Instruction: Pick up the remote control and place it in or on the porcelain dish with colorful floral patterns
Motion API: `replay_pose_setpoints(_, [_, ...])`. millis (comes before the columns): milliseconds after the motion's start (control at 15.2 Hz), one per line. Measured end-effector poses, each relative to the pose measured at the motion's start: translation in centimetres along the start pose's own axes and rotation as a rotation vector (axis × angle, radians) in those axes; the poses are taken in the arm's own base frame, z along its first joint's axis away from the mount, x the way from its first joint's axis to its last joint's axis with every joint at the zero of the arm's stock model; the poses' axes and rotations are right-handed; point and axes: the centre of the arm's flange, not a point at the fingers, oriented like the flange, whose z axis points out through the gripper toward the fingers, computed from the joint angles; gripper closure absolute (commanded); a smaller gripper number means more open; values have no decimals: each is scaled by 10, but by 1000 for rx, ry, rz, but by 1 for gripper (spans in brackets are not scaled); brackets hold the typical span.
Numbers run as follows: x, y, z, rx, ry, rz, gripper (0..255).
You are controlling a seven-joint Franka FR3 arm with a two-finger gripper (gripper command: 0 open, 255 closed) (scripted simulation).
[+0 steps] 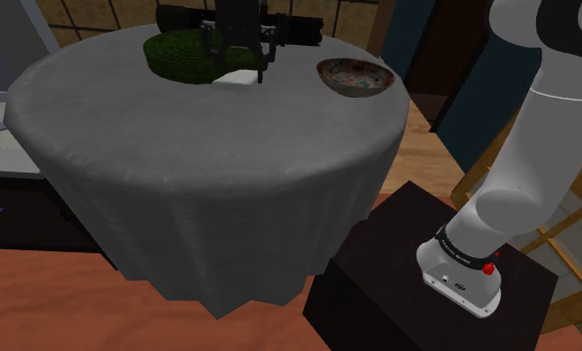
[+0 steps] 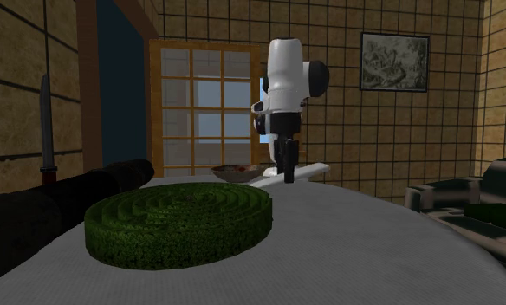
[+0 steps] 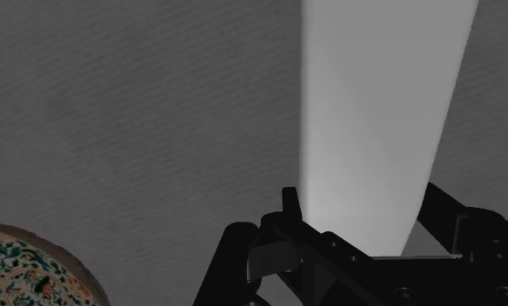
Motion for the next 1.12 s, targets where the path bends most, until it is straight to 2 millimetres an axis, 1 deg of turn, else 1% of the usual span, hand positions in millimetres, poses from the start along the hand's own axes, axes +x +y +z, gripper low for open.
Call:
replay_pose_setpoints(858, [0, 0, -69, 3, 2, 0, 255])
replay_pose_setpoints(990, [6, 16, -73, 2, 2, 0, 255])
replay_pose_setpoints(1122, [17, 40, -75, 2, 3, 1, 255])
